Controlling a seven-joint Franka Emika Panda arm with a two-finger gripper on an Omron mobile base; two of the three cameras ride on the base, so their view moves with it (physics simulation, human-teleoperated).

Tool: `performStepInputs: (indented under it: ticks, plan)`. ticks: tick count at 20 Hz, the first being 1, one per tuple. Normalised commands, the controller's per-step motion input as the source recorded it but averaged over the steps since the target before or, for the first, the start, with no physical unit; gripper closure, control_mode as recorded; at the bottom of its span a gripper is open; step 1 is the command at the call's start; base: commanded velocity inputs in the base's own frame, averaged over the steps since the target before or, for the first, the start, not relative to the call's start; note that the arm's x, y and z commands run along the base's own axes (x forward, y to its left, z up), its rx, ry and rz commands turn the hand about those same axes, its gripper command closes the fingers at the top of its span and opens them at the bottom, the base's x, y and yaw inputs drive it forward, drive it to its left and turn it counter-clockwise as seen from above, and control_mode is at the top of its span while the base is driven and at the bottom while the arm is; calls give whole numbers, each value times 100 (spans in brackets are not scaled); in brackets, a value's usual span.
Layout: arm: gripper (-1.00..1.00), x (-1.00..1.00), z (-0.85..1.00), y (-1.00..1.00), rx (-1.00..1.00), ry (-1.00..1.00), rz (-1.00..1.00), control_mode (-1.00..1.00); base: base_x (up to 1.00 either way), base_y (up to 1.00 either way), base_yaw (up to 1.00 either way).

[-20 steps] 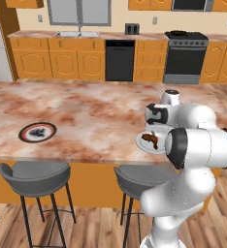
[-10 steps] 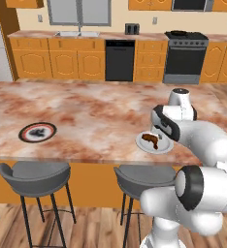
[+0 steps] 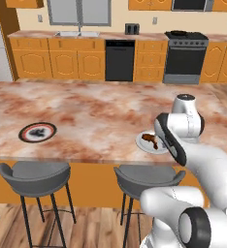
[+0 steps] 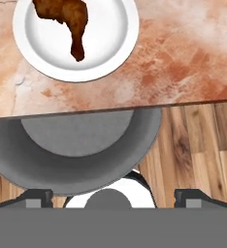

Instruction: Take the chicken drumsticks from the pan and place one on each plate on the dining counter.

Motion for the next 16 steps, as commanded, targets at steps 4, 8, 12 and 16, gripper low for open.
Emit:
performStepInputs:
  ticks: [4,8,12,16]
  plan:
    - [-100,-1,0,0,0,0,0,-100,0,0,0]
    - [-100,0,0,0,0,0,0,100,0,-25,-1]
    - [-100,0,0,0,0,0,0,100,-1,-90,0]
    - [-100,0,0,0,0,0,0,100,-5,-100,-2]
